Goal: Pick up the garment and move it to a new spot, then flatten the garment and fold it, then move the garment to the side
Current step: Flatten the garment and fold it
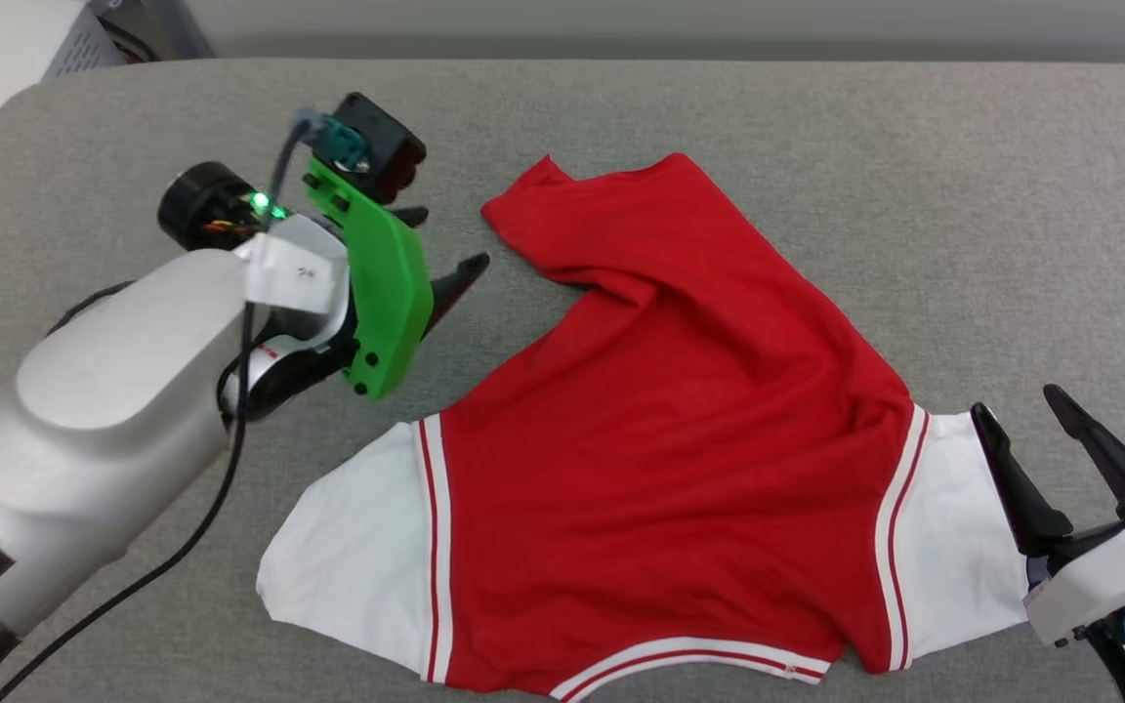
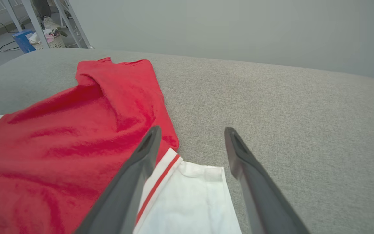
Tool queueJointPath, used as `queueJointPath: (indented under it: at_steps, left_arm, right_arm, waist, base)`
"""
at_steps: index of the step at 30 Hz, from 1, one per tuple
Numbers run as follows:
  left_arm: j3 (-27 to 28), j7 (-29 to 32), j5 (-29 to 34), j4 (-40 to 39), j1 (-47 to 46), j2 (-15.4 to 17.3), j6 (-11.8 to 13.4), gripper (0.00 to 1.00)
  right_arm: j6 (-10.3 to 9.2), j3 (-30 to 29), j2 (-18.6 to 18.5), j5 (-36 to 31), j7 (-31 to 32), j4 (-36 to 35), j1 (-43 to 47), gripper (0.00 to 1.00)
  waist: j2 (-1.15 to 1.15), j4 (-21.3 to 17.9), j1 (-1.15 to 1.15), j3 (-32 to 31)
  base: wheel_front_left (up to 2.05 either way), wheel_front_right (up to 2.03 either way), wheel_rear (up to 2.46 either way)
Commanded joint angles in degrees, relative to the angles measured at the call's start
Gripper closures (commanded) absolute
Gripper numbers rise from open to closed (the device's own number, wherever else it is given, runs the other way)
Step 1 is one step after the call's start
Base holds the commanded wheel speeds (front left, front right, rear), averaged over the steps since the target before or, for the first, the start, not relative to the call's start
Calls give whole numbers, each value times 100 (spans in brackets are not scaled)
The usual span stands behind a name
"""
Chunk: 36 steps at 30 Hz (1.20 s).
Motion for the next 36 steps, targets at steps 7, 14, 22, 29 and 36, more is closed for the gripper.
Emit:
queueJointPath:
  at_steps: [7, 14, 22, 29, 36]
  left_arm:
    - [-410, 957, -97, 842, -261, -554, -294, 0]
    - [-534, 1309, 110, 888, 70, -708, -313, 0]
    - [-542, 1928, 510, 672, 678, -697, -314, 100]
    - [-543, 865, 672, 687, 27, -637, -315, 100]
    - [-411, -232, 686, 1178, -769, -542, -315, 100]
  right_arm:
    - [-5, 89, -20, -97, -97, -96, -416, 0]
    - [-5, 148, 11, -104, -159, -20, -603, 0]
    - [-5, 164, 31, -118, -234, 88, -711, 0]
    - [-5, 123, 28, -135, -302, 140, -740, 0]
    - [-5, 169, 78, -130, -381, 186, -734, 0]
  waist:
    - [0, -480, 0, 603]
    - [0, -643, 0, 849]
    - [0, -659, 0, 998]
    - [0, -625, 0, 947]
    - [0, -767, 0, 967]
  base:
    - [0, 0, 0]
    - [0, 0, 0]
    - [0, 0, 0]
    - [0, 0, 0]
    - [0, 0, 0]
